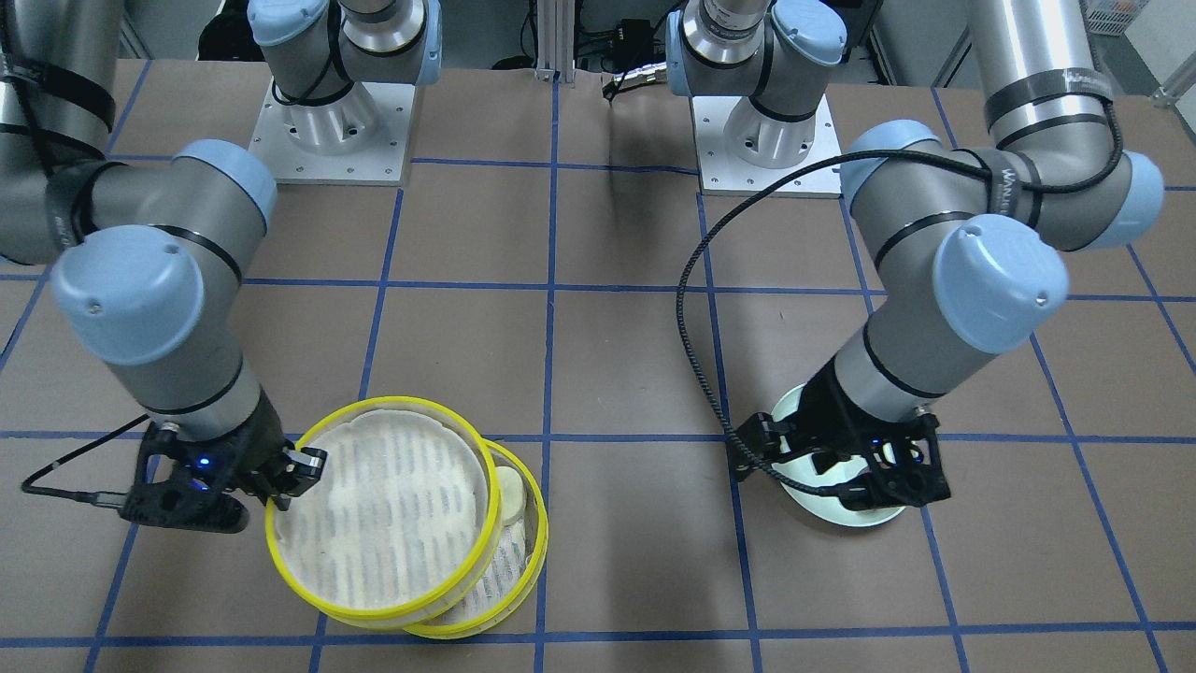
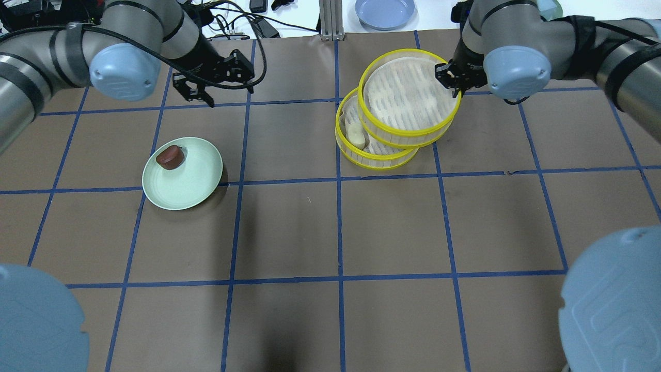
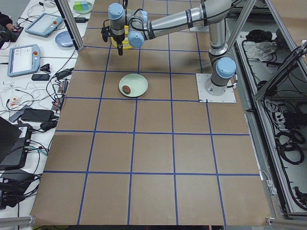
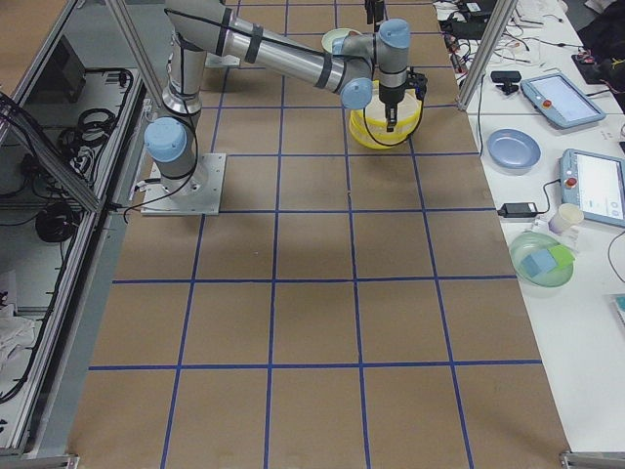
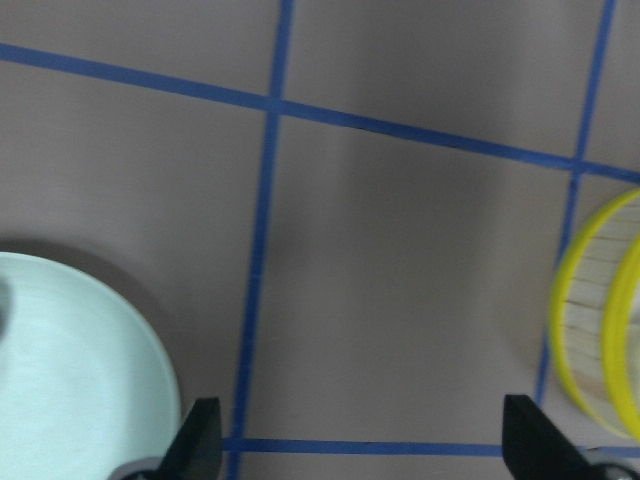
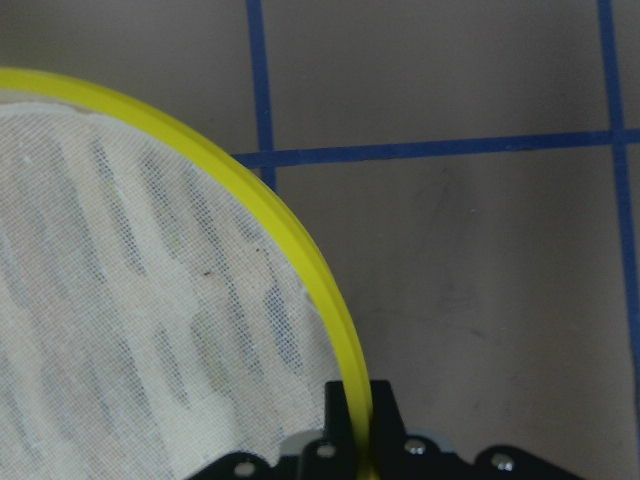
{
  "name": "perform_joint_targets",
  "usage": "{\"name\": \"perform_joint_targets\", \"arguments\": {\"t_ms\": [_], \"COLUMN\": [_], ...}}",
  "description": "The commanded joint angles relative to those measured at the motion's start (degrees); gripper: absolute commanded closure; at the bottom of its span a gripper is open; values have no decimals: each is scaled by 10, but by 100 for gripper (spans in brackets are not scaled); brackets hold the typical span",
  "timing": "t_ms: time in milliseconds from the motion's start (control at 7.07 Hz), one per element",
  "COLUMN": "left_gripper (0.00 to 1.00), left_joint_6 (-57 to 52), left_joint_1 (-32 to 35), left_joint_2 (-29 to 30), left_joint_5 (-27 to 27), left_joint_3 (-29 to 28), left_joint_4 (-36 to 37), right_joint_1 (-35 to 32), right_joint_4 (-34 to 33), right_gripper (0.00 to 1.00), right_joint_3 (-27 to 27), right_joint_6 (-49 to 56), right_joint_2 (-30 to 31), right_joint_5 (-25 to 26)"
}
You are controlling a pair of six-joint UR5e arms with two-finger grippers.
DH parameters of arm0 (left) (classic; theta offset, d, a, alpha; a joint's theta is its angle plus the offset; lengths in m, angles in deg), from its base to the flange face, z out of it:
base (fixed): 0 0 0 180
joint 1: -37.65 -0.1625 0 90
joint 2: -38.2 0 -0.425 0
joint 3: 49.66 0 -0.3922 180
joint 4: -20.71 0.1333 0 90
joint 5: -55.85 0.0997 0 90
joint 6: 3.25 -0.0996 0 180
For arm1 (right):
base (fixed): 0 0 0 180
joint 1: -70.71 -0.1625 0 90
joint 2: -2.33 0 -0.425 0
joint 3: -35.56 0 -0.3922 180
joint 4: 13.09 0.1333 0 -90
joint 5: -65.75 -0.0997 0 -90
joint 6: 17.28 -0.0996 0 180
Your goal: Stack buns with steamer
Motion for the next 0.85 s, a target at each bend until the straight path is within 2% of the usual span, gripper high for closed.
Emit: {"name": "perform_joint_targets", "arguments": {"t_ms": [0, 141, 424, 566, 707], "left_gripper": [0, 0, 0, 1, 11], "left_joint_6": [-234, -266, -326, -385, -408], "left_joint_1": [-65, -80, -85, -85, -85], "left_joint_2": [-8, 1, 30, 50, 63], "left_joint_5": [93, 94, 92, 89, 88], "left_joint_3": [37, 61, 101, 102, 103], "left_joint_4": [-6, 4, 120, 140, 141], "right_joint_1": [-29, -29, -29, -29, -29], "right_joint_4": [-6, -11, -12, -11, -9], "right_gripper": [100, 100, 100, 100, 100], "right_joint_3": [2, 7, 6, 6, 6], "right_joint_6": [-38, -39, -55, -58, -60], "right_joint_2": [-17, -25, -33, -37, -39], "right_joint_5": [13, 14, 11, 12, 12]}}
